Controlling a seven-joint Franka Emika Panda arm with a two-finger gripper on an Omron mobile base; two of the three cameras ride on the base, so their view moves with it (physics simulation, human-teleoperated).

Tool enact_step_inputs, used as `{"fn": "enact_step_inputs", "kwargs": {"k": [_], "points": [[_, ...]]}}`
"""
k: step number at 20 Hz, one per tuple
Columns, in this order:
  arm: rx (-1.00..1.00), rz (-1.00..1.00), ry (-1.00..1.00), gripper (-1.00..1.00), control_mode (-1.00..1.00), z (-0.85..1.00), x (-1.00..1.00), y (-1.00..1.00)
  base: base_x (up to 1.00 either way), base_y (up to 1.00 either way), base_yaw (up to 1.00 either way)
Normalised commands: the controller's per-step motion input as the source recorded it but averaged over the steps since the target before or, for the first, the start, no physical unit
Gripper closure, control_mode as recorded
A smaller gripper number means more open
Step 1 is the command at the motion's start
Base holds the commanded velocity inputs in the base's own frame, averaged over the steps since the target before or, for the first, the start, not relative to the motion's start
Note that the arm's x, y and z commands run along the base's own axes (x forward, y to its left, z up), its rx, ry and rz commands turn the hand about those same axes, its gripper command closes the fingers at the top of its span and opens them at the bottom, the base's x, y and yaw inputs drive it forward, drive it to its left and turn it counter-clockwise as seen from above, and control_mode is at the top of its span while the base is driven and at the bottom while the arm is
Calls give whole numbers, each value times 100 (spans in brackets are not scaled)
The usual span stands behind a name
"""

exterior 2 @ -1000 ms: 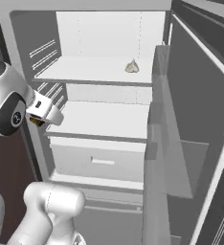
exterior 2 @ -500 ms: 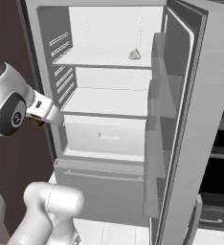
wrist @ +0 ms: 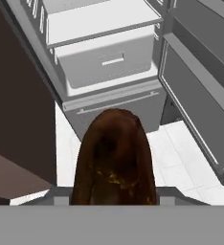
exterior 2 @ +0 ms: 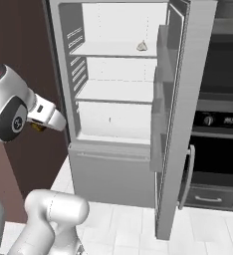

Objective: Gather the sweet potato and garlic from the fridge and place them on a tray on the dining counter. Then gather the fish and steak from the fridge and place them on the other tray.

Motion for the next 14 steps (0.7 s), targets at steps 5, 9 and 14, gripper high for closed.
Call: {"fn": "enact_step_inputs", "kwargs": {"k": [5, 9, 14], "points": [[0, 0, 0, 100, 100, 0, 0, 0, -76, 0, -3], [0, 0, 0, 100, 100, 0, 0, 0, -71, 0, -8], [0, 0, 0, 100, 100, 0, 0, 0, -65, 0, -14]]}}
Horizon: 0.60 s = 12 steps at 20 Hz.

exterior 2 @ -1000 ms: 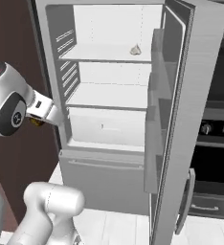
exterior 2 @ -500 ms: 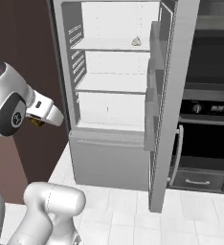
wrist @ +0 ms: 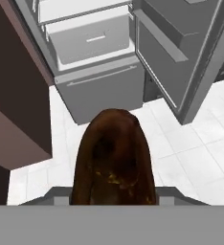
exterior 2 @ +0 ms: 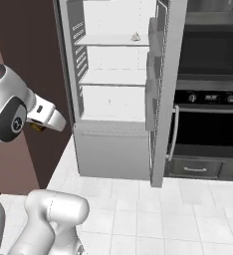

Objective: Gather the sweet potato and garlic from the fridge and place them on a tray on the dining counter. Then gather the fish and steak from the fridge and place them on the other tray.

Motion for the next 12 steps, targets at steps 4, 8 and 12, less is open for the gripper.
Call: {"fn": "enact_step_inputs", "kwargs": {"k": [4, 8, 12], "points": [[0, 0, 0, 100, 100, 0, 0, 0, -64, 0, -19], [0, 0, 0, 100, 100, 0, 0, 0, -65, -4, -23], [0, 0, 0, 100, 100, 0, 0, 0, -70, -10, -25]]}}
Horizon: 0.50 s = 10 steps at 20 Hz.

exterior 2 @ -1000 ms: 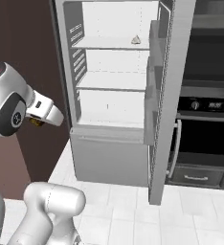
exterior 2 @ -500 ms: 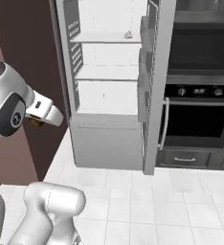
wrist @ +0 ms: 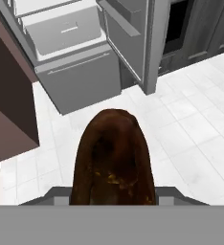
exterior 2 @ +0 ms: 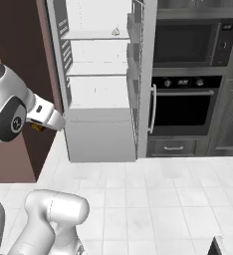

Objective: Gather the sweet potato and garlic from the fridge and place them on a tray on the dining counter. Then gather the fish and steak from the fridge and place them on the other tray.

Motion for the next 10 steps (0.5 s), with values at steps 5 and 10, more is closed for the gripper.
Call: {"fn": "enact_step_inputs", "kwargs": {"k": [5, 10], "points": [[0, 0, 0, 100, 100, 0, 0, 0, -68, -8, -25], [0, 0, 0, 100, 100, 0, 0, 0, -62, -5, -25]]}}
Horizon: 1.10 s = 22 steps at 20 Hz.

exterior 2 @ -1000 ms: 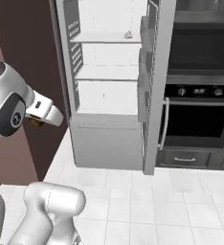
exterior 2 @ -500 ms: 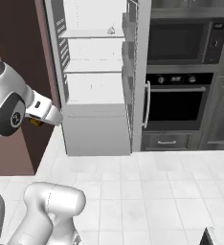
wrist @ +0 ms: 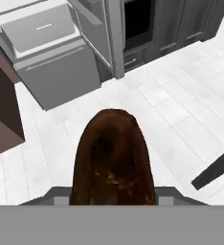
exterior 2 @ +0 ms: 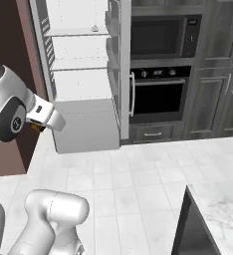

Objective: Gather the sweet potato and garlic from the fridge and place them on a tray on the dining counter. Then gather the fish and steak from the fridge and place them on the other tray.

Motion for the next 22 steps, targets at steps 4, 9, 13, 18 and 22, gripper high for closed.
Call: {"fn": "enact_step_inputs", "kwargs": {"k": [4, 9, 13, 18, 22], "points": [[0, 0, 0, 100, 100, 0, 0, 0, -58, -1, -27], [0, 0, 0, 100, 100, 0, 0, 0, -53, 0, -28], [0, 0, 0, 100, 100, 0, 0, 0, -51, -1, -27], [0, 0, 0, 100, 100, 0, 0, 0, -51, -5, -26], [0, 0, 0, 100, 100, 0, 0, 0, -55, -12, -25]]}}
